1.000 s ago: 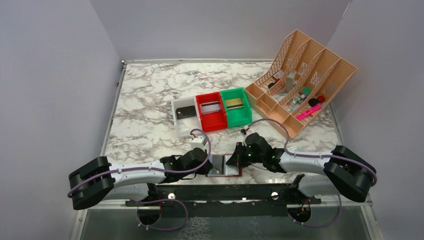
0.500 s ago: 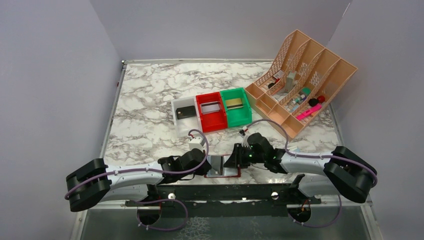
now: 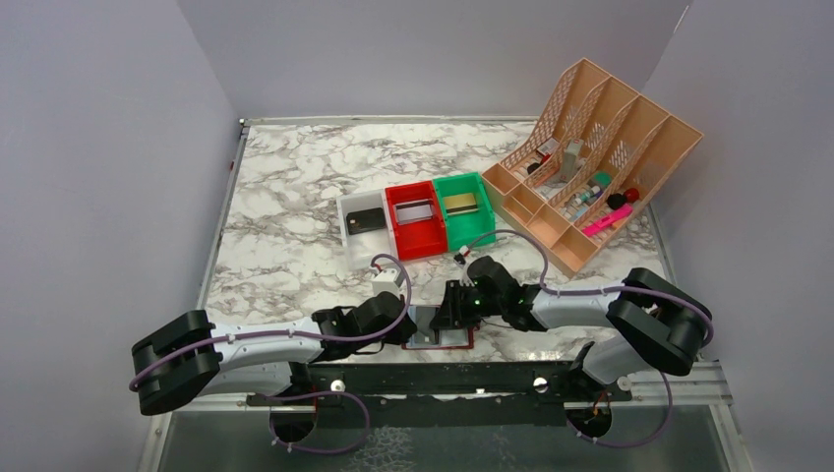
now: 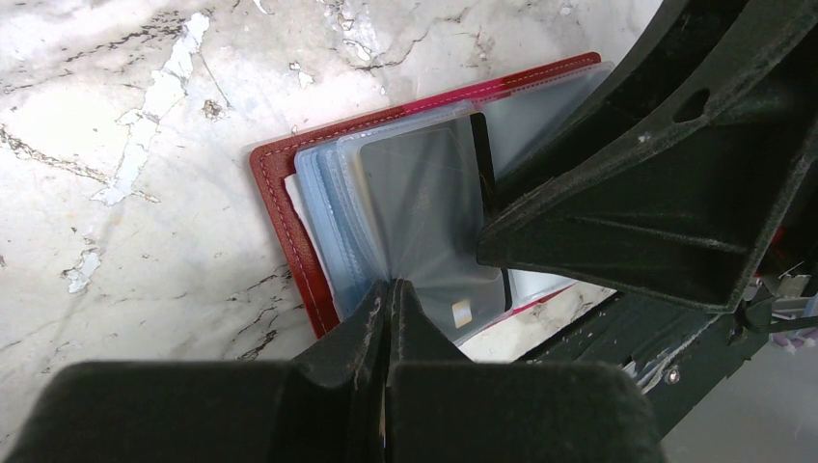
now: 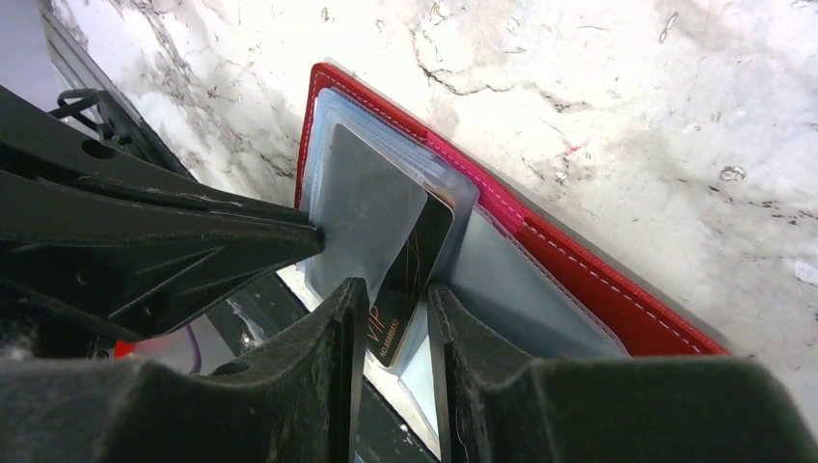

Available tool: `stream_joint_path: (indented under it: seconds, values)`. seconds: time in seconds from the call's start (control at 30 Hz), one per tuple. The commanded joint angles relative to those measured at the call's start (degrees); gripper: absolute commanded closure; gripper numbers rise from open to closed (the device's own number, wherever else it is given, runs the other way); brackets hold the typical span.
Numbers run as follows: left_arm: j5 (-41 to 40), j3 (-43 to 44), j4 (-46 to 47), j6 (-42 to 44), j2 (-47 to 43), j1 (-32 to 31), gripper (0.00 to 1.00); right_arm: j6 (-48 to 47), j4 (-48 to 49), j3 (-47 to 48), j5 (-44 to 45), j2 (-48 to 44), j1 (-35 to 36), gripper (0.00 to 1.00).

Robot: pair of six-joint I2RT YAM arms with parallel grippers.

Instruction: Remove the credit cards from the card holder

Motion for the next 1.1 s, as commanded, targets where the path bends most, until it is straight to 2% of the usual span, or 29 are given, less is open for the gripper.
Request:
stream_joint_path:
  seconds: [0.0,0.17,0.3,0.4,0.6,1.07]
  values:
    - [1.9,-0.6,-3.0,0.7,1.6,-0.3,1.00,-3.2,-1.8,-0.6,3.9,1.3,1.3,0.66]
    - [1.8,-0.3,-3.1,0.6,1.6,-0.3,1.00,-3.7,0.9,-0.9,1.9,0.9,2.1,0.67]
    - [1.9,-0.3,-3.1,0.5,1.1,-0.3,1.00,-3.2,2.1,-0.2,1.0,1.8,2.1,0.76]
    - [2.0,-0.4,-3.1,0.5,1.0,-0.3,1.00,-3.0,0.2,0.8,3.8,2.1,2.1,0.85]
    - [1.2,-0.4,-4.6,0.2,-0.1,-0.3,1.00,-1.7,-3.5,1.2,8.3,-2.6,2.1,0.99]
    - [-1.5,-0.2,-9.4,-0.1,-3.6,-0.3,1.00,-2.1,-5.2,0.5,7.7,-4.9,0.1,0.99]
